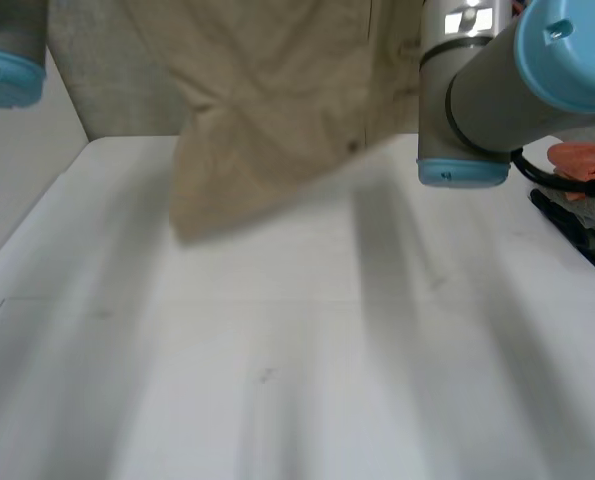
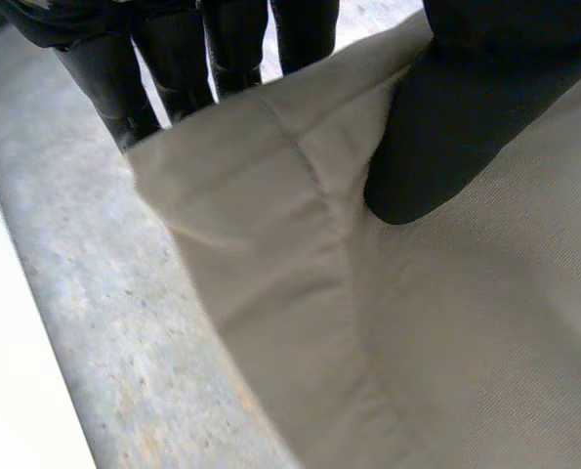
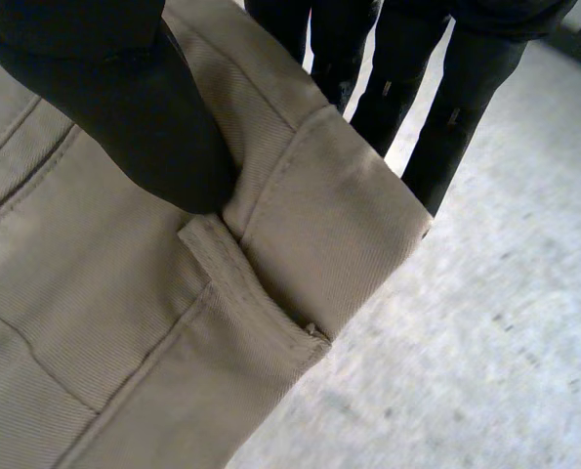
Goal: Fold the laundry.
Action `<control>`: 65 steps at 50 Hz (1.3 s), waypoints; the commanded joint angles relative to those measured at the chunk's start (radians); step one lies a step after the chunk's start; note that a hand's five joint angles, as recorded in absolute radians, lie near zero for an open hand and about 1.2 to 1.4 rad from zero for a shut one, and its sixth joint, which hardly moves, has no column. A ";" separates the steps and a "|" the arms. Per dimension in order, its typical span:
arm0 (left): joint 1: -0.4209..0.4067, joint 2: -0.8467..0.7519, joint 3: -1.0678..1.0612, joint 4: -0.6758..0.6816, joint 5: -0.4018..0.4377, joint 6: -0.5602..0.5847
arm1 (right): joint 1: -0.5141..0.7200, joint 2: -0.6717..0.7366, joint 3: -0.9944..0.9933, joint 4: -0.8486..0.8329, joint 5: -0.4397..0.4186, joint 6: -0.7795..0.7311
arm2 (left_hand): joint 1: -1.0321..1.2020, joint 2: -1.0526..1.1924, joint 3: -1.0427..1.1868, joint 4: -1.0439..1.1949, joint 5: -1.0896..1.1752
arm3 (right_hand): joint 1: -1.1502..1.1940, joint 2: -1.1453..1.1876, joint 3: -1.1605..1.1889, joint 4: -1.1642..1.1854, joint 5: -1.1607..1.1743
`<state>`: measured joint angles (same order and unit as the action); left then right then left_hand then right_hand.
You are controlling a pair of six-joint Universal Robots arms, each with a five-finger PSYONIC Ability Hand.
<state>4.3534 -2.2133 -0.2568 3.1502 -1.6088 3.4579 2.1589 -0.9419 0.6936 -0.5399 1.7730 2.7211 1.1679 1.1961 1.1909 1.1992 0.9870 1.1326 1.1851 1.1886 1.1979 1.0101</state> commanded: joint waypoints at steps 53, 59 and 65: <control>-0.170 0.370 -1.223 -0.543 0.184 0.564 | -0.272 -0.378 0.956 0.951 -0.466 -0.566 | 0.228 0.200 0.205 0.197 0.235 | 0.264 0.211 0.208 0.198 0.212; -0.161 0.135 -0.896 -0.261 0.086 0.564 | -0.223 -0.227 0.798 0.749 -0.348 -0.377 | 0.228 0.200 0.205 0.197 0.235 | 0.264 0.211 0.208 0.198 0.212; -0.161 -0.107 -0.582 -0.185 0.069 0.557 | -0.166 -0.092 0.666 0.485 -0.250 -0.268 | 0.228 0.200 0.205 0.197 0.235 | 0.264 0.211 0.208 0.198 0.212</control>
<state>4.1928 -2.0886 -1.1381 2.8869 -1.5209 4.0197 1.9449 -1.1488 1.4684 0.1648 1.4382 2.3660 1.1679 1.1969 1.1916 1.1997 1.0052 1.1319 1.1851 1.1886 1.1991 1.0116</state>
